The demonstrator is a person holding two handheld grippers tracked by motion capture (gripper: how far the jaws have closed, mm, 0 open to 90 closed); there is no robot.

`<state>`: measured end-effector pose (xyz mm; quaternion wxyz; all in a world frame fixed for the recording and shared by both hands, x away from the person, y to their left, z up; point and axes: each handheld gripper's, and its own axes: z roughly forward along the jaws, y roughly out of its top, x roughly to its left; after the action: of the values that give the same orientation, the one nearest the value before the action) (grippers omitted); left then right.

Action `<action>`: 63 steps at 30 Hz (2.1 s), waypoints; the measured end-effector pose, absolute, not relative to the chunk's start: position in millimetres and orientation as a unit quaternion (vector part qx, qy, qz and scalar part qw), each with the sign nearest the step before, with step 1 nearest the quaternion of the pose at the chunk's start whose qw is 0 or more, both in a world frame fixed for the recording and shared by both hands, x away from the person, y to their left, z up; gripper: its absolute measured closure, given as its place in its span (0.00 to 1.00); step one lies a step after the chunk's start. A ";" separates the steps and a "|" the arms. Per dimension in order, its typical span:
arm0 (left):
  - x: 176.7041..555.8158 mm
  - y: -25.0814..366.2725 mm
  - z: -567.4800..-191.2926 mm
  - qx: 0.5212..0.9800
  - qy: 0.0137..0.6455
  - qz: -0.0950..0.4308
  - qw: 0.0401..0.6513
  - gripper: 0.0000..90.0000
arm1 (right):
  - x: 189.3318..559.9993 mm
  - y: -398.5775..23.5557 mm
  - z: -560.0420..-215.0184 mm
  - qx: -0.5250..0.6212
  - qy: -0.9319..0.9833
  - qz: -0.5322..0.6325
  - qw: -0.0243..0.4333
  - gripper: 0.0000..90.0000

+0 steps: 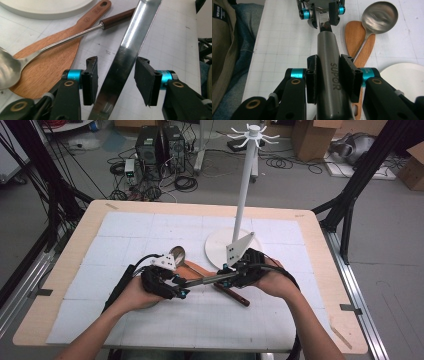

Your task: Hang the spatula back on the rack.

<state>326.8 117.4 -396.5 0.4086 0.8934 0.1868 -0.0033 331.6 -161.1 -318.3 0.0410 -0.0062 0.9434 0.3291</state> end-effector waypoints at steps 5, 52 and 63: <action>330.0 118.8 -397.3 0.892 0.180 -0.013 0.414 0.70 | 331.8 -160.8 -318.1 0.000 0.944 0.328 0.039 0.75; 323.7 122.8 -385.6 0.884 0.160 0.009 0.440 0.83 | 339.5 -193.1 -331.8 0.176 0.893 0.413 0.025 0.45; 323.1 110.8 -369.4 0.882 0.143 0.016 0.449 0.83 | 337.8 -179.2 -326.4 0.180 0.877 0.445 0.021 0.42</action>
<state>323.1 110.8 -369.4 0.4495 0.8816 0.1433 0.0163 337.8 -179.2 -326.4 0.0211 0.1802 0.8769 0.4451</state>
